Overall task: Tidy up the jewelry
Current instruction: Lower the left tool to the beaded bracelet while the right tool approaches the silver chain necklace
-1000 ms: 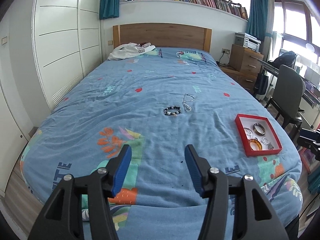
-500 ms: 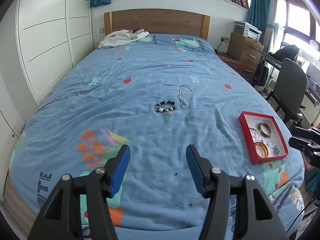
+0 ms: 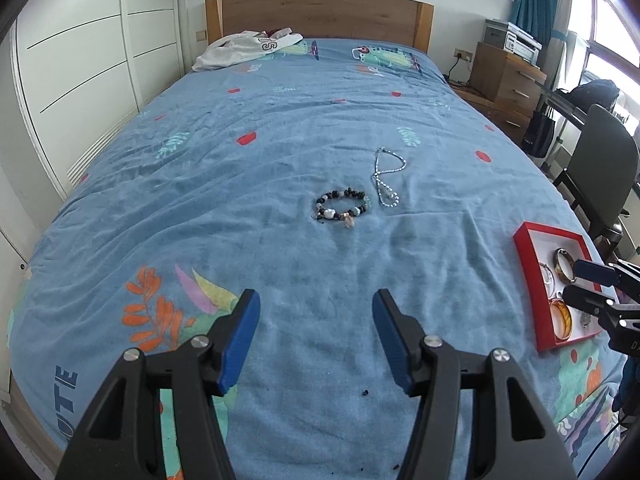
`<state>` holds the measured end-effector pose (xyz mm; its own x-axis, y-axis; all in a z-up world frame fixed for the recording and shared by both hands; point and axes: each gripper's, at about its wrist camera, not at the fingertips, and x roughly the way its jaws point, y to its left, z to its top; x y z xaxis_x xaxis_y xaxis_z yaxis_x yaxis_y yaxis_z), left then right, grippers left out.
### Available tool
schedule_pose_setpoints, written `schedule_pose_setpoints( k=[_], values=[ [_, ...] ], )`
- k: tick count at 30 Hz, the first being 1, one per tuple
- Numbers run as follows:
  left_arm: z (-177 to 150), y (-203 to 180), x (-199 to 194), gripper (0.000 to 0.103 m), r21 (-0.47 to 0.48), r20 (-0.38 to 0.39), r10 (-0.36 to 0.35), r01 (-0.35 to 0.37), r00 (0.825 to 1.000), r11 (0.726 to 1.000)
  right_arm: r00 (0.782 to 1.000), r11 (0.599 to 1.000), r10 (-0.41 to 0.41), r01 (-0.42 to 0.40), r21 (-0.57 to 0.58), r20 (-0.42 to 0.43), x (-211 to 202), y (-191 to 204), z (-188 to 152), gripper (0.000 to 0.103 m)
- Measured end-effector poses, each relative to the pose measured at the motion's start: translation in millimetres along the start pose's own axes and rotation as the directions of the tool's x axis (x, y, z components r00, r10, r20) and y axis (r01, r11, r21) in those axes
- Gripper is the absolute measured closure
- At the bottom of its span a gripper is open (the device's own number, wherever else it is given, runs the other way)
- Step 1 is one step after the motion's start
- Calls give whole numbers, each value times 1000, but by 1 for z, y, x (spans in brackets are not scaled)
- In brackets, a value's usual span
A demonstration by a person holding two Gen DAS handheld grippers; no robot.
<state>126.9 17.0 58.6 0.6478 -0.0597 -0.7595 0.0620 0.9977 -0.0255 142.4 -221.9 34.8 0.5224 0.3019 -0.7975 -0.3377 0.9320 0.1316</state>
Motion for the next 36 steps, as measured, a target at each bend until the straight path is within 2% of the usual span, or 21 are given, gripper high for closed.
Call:
schedule_pose_setpoints(
  k=[26, 36],
  values=[
    [26, 5, 123, 46, -12, -88, -8, 7, 996, 1000, 997, 997, 52, -56, -53, -64, 109, -4, 47, 46],
    [42, 8, 161, 46, -1, -77, -25, 25, 997, 1000, 996, 994, 74, -78, -73, -46, 149, -3, 82, 45]
  ],
)
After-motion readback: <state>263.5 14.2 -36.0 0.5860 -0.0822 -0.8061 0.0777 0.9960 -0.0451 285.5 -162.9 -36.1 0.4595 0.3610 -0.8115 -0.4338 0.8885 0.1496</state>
